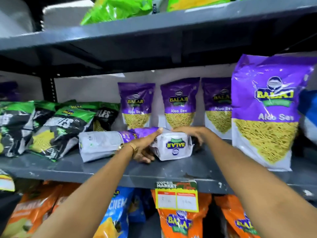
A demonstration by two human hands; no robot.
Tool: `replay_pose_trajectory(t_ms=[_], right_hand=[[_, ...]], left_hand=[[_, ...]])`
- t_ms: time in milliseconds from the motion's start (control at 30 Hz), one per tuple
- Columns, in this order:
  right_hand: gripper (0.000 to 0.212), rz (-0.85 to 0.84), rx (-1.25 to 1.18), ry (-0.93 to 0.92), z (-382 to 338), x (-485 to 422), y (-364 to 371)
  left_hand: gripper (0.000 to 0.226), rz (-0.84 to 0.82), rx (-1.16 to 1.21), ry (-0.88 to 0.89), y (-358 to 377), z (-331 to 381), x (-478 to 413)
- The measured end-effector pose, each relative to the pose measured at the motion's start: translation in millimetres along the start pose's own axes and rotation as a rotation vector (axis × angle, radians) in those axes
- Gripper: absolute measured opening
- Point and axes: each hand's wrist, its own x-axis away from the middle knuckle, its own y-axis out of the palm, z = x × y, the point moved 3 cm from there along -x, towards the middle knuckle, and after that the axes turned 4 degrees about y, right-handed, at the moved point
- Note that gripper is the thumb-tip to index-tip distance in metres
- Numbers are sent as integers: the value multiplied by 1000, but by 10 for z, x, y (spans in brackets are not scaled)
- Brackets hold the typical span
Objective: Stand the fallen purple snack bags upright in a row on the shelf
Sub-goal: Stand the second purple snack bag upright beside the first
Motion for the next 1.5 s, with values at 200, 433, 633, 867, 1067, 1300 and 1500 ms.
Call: replay_pose_trajectory(t_ms=[200,433,633,867,1067,1300,1500], right_hand=[[38,100,-243,-107,312,-118,-22],[65,155,-575,-291,453,-157,-131],[81,232,-708,-293,582,-222,-196],[96,412,-622,-268,617,-264,-198],[73,460,-622,-297,644,-288,-177],[40,791,-953,-52,753,-207,-317],[25,682,-772,-221,788,-248,-299]], left_hand=[[55,-26,223,265,54,-69,-115],[43,37,95,501,93,84,-219],[62,11,-18,455,107,224,-426],[61,-40,-40,405,167,330,-745],[56,130,223,431,285,183,-989],[29,300,6,574,321,84,-1131],[54,10,445,414,455,157,-1035]])
